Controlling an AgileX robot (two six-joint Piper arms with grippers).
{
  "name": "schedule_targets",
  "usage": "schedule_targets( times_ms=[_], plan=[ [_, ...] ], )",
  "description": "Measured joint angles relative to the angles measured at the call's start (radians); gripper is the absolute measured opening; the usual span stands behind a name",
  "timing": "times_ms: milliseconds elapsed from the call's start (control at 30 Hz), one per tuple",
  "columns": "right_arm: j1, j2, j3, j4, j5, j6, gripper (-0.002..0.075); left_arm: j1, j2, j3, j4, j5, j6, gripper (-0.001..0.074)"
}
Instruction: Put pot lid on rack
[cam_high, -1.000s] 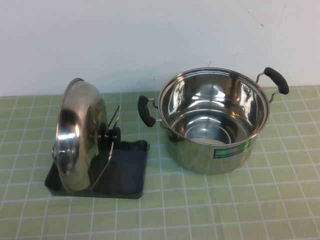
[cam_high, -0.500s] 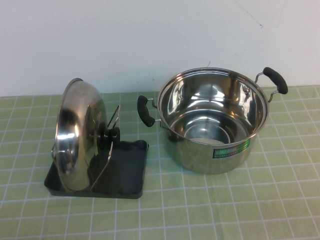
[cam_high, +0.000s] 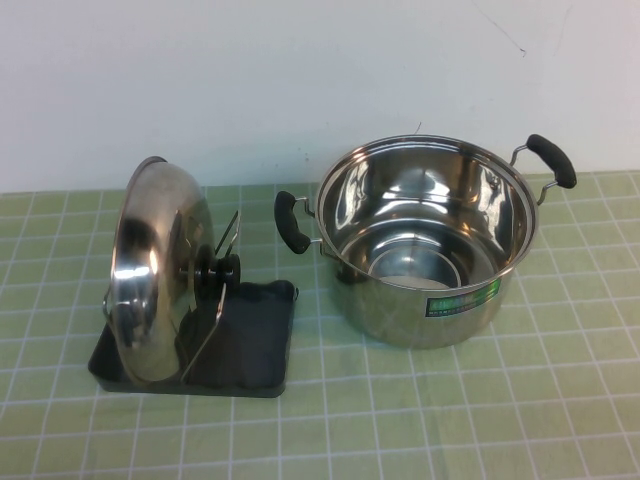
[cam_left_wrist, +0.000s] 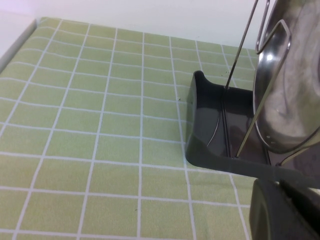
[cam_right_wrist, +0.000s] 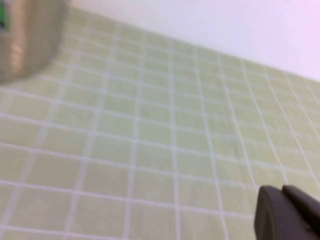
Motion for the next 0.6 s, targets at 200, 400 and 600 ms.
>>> schedule_targets(
  times_ms=[200,400,600],
  plan=[
    [-0.176,-0.002,0.093,0.064,-0.118,-0.017,-0.0001,0.000,0.000,0.000,0.000,0.000,-0.007,-0.0002],
    [-0.191,-0.013,0.094,0.064,-0.098,-0.015,-0.0001,0.000,-0.001,0.000,0.000,0.000,-0.011,-0.0002],
    [-0.145,-0.013,0.094,0.064,-0.098,-0.015,-0.0001,0.000,-0.001,0.000,0.000,0.000,-0.011,-0.0002]
  ],
)
